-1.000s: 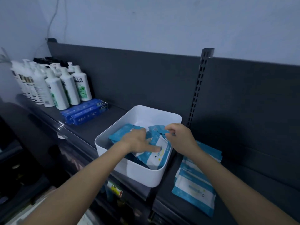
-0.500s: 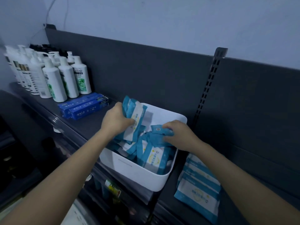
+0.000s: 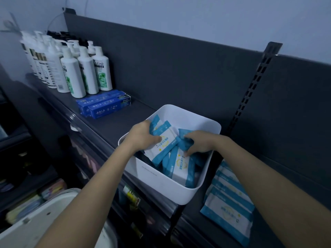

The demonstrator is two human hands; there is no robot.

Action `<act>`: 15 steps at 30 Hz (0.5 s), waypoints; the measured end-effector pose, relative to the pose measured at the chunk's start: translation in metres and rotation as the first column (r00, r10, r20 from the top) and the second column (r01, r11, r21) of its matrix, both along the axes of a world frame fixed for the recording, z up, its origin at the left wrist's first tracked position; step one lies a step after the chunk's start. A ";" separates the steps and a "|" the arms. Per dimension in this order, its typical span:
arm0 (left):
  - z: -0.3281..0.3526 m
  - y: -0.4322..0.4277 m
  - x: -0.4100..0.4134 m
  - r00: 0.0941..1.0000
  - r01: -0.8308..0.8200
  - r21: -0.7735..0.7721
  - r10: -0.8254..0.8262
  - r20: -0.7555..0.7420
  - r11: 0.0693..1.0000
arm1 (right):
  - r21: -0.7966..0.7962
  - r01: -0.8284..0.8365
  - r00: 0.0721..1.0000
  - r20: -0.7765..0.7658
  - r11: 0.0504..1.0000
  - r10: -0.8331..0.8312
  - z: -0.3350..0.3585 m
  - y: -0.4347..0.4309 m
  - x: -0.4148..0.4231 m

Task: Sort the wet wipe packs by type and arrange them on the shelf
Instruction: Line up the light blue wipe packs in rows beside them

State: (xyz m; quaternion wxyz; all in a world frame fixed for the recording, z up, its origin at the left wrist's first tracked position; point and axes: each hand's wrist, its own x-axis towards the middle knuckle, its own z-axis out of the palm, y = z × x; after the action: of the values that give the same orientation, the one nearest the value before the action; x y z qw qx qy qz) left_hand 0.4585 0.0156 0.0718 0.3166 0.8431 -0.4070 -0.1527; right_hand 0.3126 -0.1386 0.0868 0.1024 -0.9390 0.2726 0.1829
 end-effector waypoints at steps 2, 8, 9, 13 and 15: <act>0.000 -0.001 -0.001 1.000 0.000 0.013 0.000 0.012 1.000 | -0.066 -0.015 0.997 0.081 0.998 0.020 -0.006 -0.002 0.000; 0.002 -0.007 -0.011 0.999 0.036 0.156 -0.039 0.015 0.987 | -0.243 -0.029 0.993 0.100 0.969 0.055 -0.020 0.007 -0.002; 0.002 -0.007 -0.014 0.999 0.041 0.198 -0.043 0.008 0.979 | -0.196 -0.007 0.993 0.110 0.981 0.029 -0.018 0.007 -0.002; 0.004 -0.006 -0.014 0.994 0.031 0.190 -0.010 -0.109 0.981 | -0.085 0.004 0.993 0.117 0.996 0.006 -0.016 0.005 -0.002; 0.005 -0.004 -0.012 0.987 -0.010 0.107 0.027 -0.161 0.994 | -0.073 0.000 0.988 0.151 0.997 0.011 -0.014 0.006 -0.003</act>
State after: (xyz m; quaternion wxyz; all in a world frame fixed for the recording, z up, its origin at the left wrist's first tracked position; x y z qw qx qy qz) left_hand 0.4461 0.0114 0.0766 0.3047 0.8473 -0.3634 -0.2392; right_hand 0.3095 -0.1329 0.0728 0.0882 -0.9541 0.2679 0.1012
